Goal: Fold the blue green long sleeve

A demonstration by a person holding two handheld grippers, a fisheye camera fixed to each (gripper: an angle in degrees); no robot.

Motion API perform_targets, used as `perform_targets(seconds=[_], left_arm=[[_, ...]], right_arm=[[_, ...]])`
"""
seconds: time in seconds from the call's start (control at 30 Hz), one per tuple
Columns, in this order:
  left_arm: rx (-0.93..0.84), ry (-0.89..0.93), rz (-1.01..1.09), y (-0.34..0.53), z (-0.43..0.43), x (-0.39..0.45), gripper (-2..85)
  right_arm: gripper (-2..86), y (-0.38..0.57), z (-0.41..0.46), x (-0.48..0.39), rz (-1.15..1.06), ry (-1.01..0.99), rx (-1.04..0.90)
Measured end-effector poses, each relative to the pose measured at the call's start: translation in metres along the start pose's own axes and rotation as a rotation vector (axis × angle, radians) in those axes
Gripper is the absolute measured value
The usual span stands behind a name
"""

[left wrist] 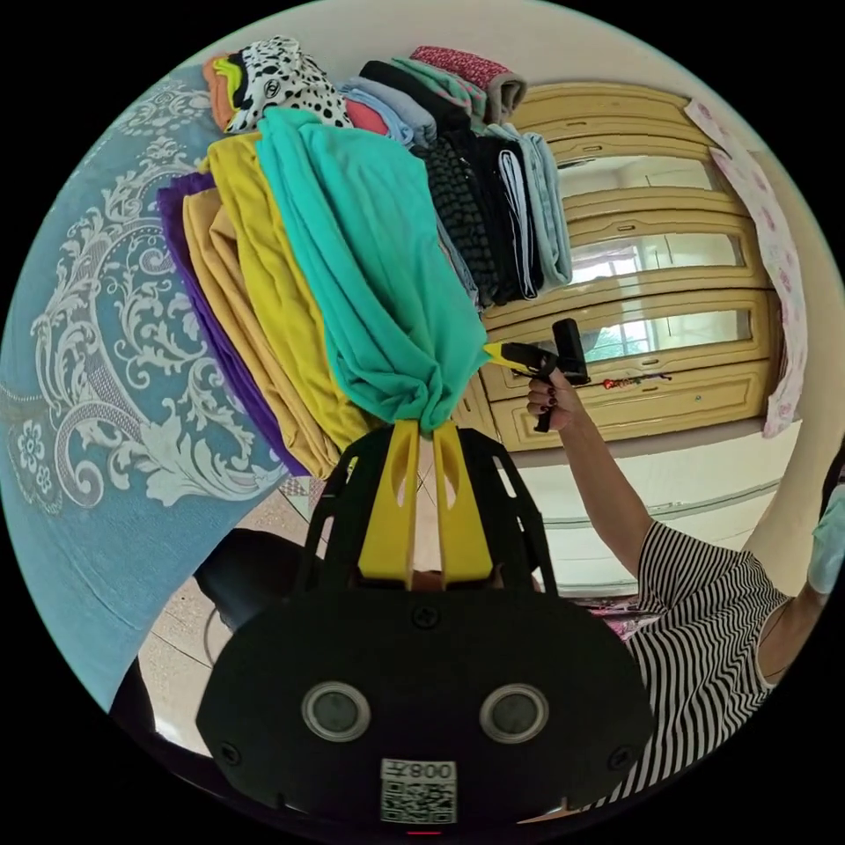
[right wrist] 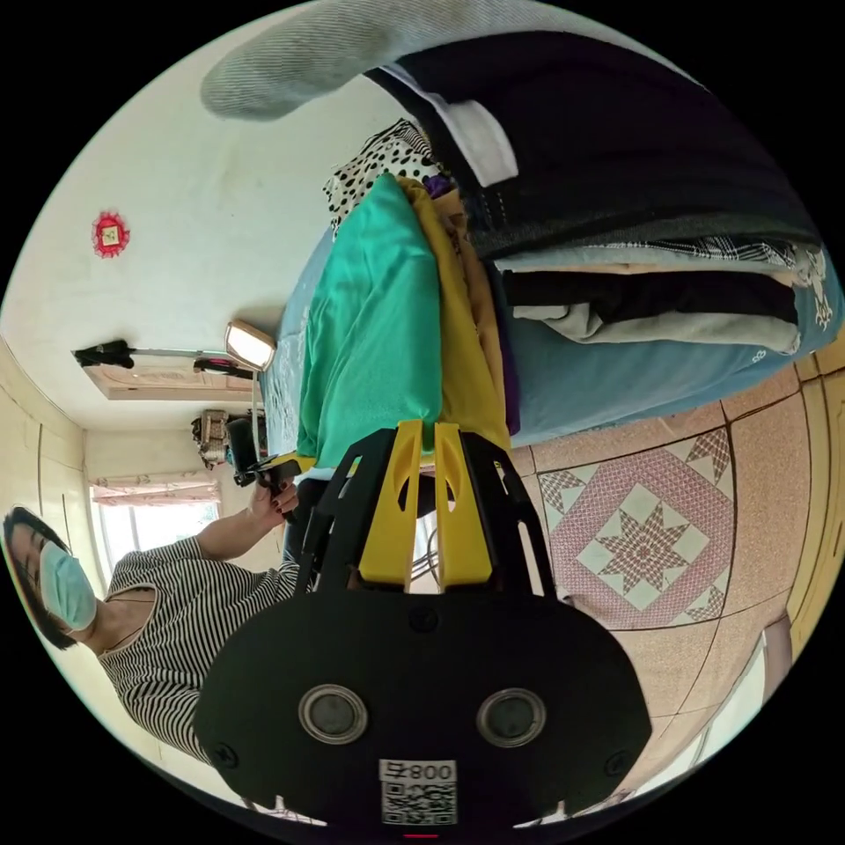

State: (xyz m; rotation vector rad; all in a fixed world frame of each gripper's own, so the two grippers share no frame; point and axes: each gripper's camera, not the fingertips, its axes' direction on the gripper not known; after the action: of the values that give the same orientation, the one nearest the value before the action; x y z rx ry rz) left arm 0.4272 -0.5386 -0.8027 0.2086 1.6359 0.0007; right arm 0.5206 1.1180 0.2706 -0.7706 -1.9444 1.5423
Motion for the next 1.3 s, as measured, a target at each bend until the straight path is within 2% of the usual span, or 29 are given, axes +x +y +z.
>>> perform_targets(seconds=[0.13,0.3,0.47,0.57,0.7,0.73,0.77,0.83,1.0,1.2,1.3], left_arm=[[-0.042,0.011,-0.049,0.0,0.027,-0.03,2.3],[-0.013,0.062,-0.09,0.008,0.039,-0.053,0.9],[0.01,0.026,0.004,0.017,0.029,-0.051,0.3],[0.033,-0.035,0.105,0.004,0.03,-0.039,0.2],[-0.015,-0.15,0.243,-0.02,0.055,-0.025,0.1],[-0.053,-0.246,0.271,-0.026,0.068,-0.027,0.1],[-0.086,-0.356,0.254,-0.029,0.081,-0.036,0.1],[-0.117,-0.398,0.233,-0.03,0.091,-0.051,0.1],[-0.045,-0.351,0.168,-0.018,0.075,-0.062,0.1],[0.017,-0.326,0.35,-0.026,0.069,-0.029,0.0],[-0.097,-0.502,0.358,-0.041,0.088,-0.043,0.0]], right_arm=[[1.7,0.013,0.002,0.009,0.028,0.001,0.012],[1.0,0.035,0.002,0.015,0.062,-0.052,0.093],[0.2,0.077,-0.011,-0.01,0.074,0.092,0.234],[0.1,0.096,-0.01,-0.058,-0.032,0.139,0.333],[0.0,0.084,0.038,-0.13,-0.182,0.43,0.321],[0.0,0.077,0.061,-0.141,-0.215,0.533,0.293],[0.0,0.073,0.074,-0.144,-0.222,0.592,0.268],[0.0,0.06,0.122,-0.14,-0.219,0.735,0.167],[0.1,0.071,0.13,-0.137,-0.188,0.673,0.246],[0.1,0.077,0.124,-0.151,-0.155,0.619,0.277],[0.0,0.078,0.135,-0.167,-0.178,0.669,0.282]])
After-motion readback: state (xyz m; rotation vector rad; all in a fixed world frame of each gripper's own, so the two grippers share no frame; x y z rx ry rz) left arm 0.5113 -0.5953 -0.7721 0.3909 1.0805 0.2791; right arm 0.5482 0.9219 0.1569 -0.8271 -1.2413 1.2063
